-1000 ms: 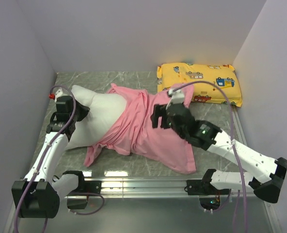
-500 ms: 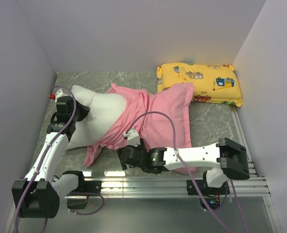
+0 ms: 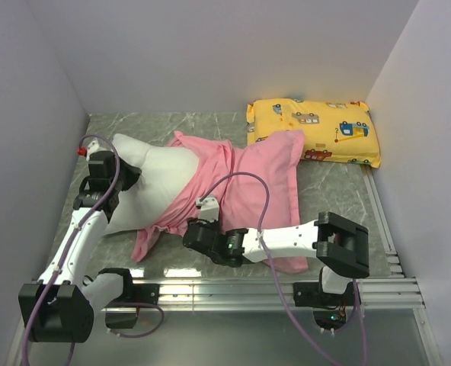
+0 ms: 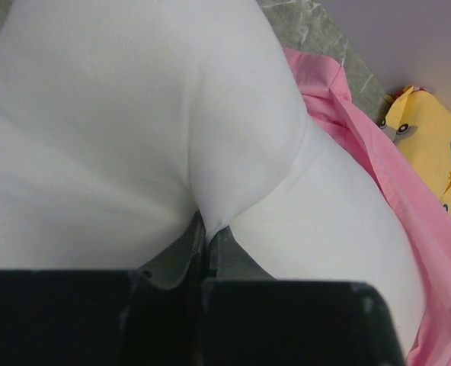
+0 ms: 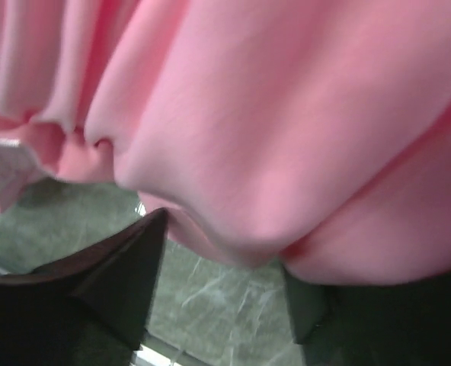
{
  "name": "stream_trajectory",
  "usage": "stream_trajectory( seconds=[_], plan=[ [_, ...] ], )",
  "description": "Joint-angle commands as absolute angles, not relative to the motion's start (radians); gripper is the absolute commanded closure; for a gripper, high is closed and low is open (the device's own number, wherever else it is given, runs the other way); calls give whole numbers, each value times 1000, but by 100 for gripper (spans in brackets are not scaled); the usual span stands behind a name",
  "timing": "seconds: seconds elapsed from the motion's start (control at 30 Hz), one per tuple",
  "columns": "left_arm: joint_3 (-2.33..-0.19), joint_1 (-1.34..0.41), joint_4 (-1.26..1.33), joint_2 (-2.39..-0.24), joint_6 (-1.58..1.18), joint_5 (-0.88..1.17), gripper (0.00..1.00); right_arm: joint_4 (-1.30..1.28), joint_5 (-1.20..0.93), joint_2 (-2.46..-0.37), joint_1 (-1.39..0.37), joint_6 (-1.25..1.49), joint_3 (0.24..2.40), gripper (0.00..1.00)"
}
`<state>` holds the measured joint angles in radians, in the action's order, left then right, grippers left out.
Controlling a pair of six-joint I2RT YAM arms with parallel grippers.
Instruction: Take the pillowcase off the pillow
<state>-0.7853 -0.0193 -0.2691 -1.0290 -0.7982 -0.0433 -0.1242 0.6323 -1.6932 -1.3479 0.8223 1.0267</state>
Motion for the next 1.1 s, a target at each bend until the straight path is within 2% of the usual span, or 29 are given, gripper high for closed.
stream_trajectory(
  seconds=[0.0,0.07,0.1,0.27,0.4,0.53,0.57,0.6,0.67,0.7,0.77,0.8,0.97,1.07],
  plan=[
    [-805,-17,-330,-1022,-767,-74,99,-29,709,-1724,-1341,836,1040,56],
    [-818,-17,-337,-1023,-765,-77,100,-43,707,-1724,-1342,830,1054,94],
    [-824,-17,-342,-1023,-759,-80,100,-84,724,-1698,-1344,824,1058,100],
    [-912,-17,-391,-1008,-730,-107,100,-268,788,-1458,-1377,728,1107,100],
    [-1028,-21,-443,-996,-689,-114,99,-484,834,-1252,-1430,623,1262,100],
    [-1214,-26,-503,-1075,-637,-81,98,-563,900,-1252,-1384,514,1463,100],
    [-1298,-26,-520,-1098,-620,-68,95,-593,872,-1267,-1350,485,1504,100],
    [-1339,-28,-532,-1118,-614,-33,84,-606,826,-1302,-1312,477,1569,100],
    [-1422,-32,-572,-1153,-603,-9,68,-545,654,-1334,-1154,451,1568,100],
    [-1433,-40,-571,-1155,-601,-8,54,-526,581,-1353,-1096,453,1554,100],
    [-1430,-44,-555,-1144,-597,50,44,-497,433,-1453,-946,463,1551,100],
    [-1422,-46,-552,-1146,-595,79,42,-492,402,-1501,-907,462,1568,100],
    [-1295,-52,-529,-1158,-603,153,48,-494,171,-1896,-746,474,1705,100],
    [-1226,-64,-494,-1103,-609,112,40,-477,175,-2035,-741,466,1727,100]
  ],
)
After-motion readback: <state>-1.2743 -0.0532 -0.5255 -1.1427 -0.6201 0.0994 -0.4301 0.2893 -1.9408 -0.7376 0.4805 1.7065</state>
